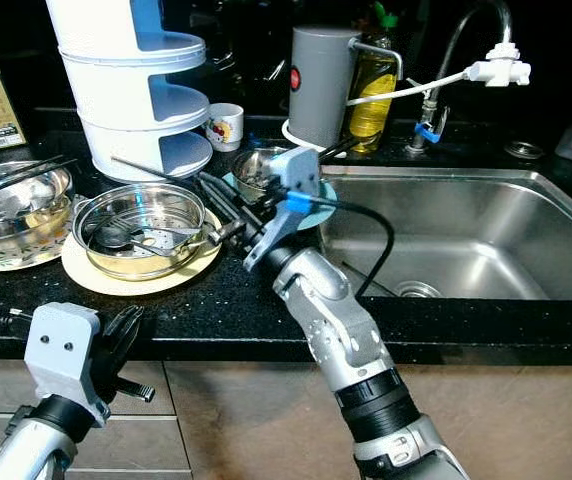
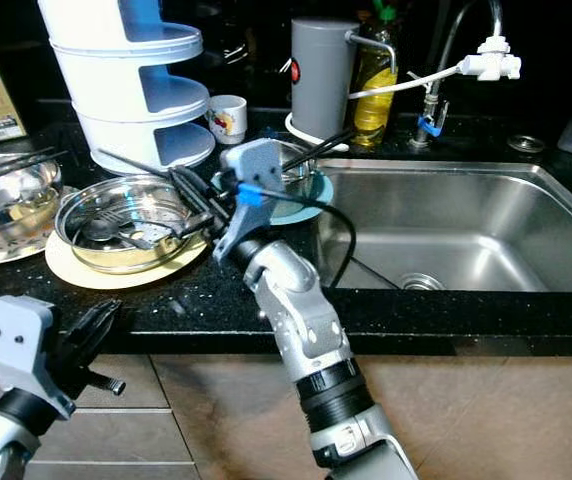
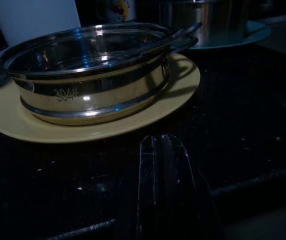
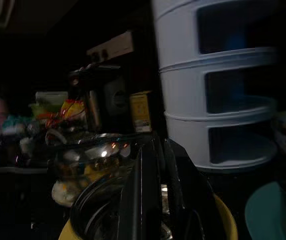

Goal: Kitchen organization

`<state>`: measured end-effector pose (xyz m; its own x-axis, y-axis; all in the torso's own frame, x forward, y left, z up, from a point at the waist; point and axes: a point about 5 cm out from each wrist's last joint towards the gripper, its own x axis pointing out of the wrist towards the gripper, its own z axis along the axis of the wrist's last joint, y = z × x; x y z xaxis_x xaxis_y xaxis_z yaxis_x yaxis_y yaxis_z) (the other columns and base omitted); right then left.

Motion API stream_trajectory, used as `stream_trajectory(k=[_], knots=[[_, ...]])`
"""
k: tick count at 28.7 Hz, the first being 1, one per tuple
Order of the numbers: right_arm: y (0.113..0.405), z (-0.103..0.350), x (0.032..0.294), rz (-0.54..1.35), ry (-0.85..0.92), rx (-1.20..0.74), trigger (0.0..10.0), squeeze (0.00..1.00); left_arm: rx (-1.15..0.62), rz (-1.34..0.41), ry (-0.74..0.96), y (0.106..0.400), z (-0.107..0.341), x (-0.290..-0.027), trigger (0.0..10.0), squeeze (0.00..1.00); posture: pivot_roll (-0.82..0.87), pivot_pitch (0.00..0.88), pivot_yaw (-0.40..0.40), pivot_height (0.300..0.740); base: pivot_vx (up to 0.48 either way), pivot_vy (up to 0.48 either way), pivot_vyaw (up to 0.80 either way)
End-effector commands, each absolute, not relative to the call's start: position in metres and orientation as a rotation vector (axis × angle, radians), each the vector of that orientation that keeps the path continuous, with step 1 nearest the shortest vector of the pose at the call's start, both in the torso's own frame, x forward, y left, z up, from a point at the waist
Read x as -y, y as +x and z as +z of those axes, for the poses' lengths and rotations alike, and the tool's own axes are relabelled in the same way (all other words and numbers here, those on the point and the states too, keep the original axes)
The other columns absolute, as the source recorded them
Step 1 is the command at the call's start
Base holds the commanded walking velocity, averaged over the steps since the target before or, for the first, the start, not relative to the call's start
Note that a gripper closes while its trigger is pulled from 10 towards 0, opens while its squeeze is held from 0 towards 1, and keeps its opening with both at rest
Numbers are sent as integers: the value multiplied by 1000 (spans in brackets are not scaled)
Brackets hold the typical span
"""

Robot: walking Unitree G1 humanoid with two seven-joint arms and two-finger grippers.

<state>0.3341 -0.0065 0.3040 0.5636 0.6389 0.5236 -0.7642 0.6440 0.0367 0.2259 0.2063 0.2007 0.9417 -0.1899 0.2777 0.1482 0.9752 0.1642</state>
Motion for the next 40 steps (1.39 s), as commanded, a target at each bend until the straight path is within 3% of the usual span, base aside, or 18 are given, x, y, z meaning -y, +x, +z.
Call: stream_trajectory(k=[1, 6, 7, 8, 11, 16, 21, 25, 29, 40], knots=[[333, 321, 20, 810, 351, 547, 0, 0, 303, -204, 140, 227, 203, -201, 10000, 0, 80, 152, -45, 740, 0, 0, 0], [336, 333, 48, 706, 388, 602, 0, 0, 331, -256, 124, 232, 211, -191, 10000, 0, 79, 144, -44, 740, 0, 0, 0], [336, 340, 68, 614, 388, 643, 0, 0, 346, -298, 114, 234, 215, -182, 10000, 0, 72, 140, -40, 740, 0, 0, 0], [336, 340, 68, 614, 388, 643, 0, 0, 346, -298, 114, 234, 215, -182, 10000, 0, 72, 140, -40, 740, 0, 0, 0], [335, 351, 107, 450, 387, 720, 0, 0, 372, -376, 99, 236, 223, -167, 10000, 0, 63, 138, -32, 740, 0, 0, 0], [333, 358, 138, 320, 366, 761, 0, 0, 396, -423, 91, 239, 230, -159, 10000, 0, 53, 133, -20, 740, 0, 0, 0], [335, 360, 159, 186, 187, 743, 0, 0, 383, -437, 108, 245, 229, -156, 10000, 0, 46, 129, -9, 740, 0, 0, 0], [337, 354, 162, 127, 25, 715, 0, 0, 370, -474, 128, 248, 231, -150, 10000, 0, 45, 129, -5, 740, 0, 0, 0], [347, 317, 152, 87, -252, 557, 0, 0, 391, -472, 132, 267, 248, -136, 10000, 0, 48, 134, -2, 740, 0, 0, 0], [359, 288, 157, 38, -402, 409, 0, 0, 365, -452, 121, 278, 249, -132, 10000, 0, 46, 142, -2, 740, 0, 0, 0]])
